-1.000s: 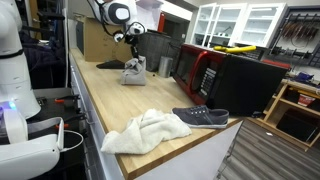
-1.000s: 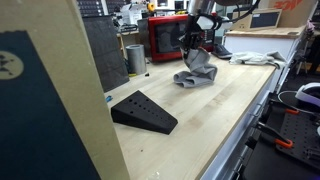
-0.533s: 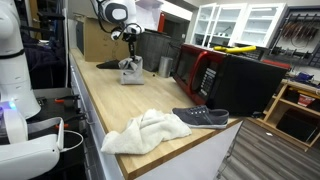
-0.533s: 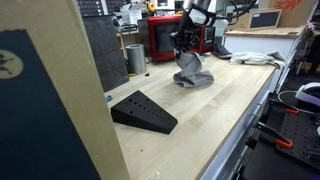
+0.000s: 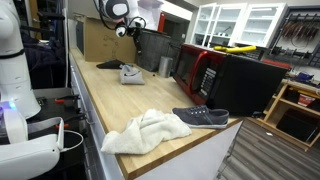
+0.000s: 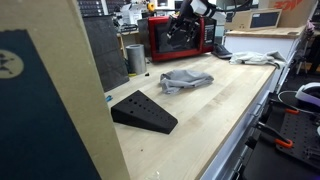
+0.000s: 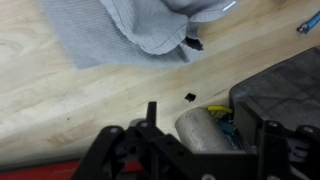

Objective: Fold the grey towel once from top to bottom and twice from right to left.

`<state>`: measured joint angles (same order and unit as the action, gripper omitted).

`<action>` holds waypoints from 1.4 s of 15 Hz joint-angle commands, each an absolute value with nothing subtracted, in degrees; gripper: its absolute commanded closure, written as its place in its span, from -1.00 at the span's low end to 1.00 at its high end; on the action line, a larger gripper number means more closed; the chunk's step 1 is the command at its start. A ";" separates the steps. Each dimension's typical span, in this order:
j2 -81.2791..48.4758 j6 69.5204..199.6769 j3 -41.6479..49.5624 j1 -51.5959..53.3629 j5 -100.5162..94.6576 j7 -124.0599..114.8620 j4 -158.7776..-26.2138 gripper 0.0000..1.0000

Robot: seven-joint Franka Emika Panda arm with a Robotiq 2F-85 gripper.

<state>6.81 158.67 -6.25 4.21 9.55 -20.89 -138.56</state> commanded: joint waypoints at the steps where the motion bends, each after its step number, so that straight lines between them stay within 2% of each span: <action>1: 8.85 157.53 -3.46 3.58 11.85 -14.31 -139.23 -1.00; 8: 4.94 147.20 3.48 4.49 29.29 11.09 -138.13 -1.00; 13: 1.35 138.91 2.28 3.67 33.68 20.54 -135.99 -1.00; 21: -5.82 138.78 -0.17 2.35 32.51 26.57 -132.64 -1.00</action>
